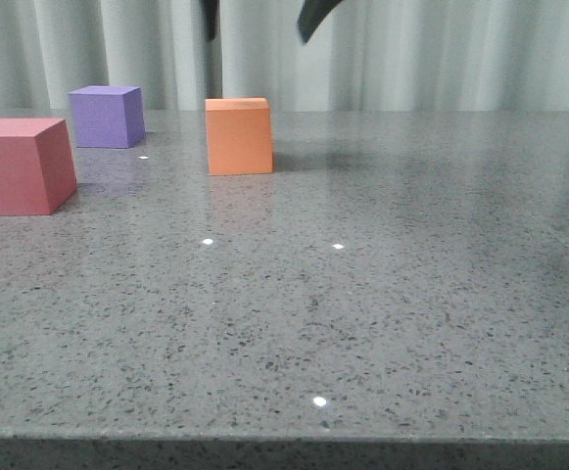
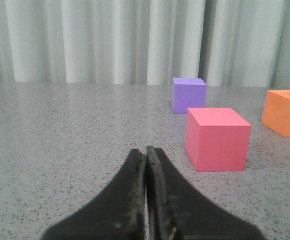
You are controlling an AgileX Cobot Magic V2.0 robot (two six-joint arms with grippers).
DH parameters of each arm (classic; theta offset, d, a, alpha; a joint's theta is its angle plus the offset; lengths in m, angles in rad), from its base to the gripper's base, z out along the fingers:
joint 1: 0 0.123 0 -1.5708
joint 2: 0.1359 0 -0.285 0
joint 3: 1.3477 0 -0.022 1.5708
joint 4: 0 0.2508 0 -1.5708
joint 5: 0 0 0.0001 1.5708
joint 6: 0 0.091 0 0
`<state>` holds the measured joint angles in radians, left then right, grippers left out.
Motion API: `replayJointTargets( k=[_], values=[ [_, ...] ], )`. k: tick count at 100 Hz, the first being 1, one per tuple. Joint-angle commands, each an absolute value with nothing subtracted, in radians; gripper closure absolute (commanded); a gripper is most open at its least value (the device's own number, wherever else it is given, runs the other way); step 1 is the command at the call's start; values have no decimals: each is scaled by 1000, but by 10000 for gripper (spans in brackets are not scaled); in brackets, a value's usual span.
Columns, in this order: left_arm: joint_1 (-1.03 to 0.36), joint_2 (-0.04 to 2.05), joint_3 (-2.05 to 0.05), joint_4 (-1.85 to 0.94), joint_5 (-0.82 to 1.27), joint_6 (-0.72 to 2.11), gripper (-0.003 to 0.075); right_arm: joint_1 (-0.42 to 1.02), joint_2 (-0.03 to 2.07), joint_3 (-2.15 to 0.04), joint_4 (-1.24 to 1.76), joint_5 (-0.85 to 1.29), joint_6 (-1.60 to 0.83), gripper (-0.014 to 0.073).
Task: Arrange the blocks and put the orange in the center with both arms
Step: 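Carry the orange cube toward the middle and set it down, then open the right gripper and raise it away from the orange cube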
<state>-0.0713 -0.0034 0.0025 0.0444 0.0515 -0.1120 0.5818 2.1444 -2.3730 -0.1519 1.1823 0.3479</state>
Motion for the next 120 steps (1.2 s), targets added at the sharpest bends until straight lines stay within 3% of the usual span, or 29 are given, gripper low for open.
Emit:
replayJointTargets(
  k=[1, 38, 83, 100, 120],
  values=[
    [-72, -41, 44, 40, -29, -120, 741, 537, 2042, -2404, -170, 1178, 273, -52],
    [-72, -41, 44, 40, -29, -120, 741, 353, 1853, -2216, -168, 1250, 123, -52],
    [-72, -41, 44, 40, -29, -120, 741, 61, 1258, -1297, -165, 867, 131, -52],
    [-72, -41, 44, 40, -29, -120, 741, -34, 1008, -1038, -165, 797, 131, -52],
    [-72, -41, 44, 40, -29, -120, 741, -46, 707, -797, -165, 722, 136, -52]
  ],
)
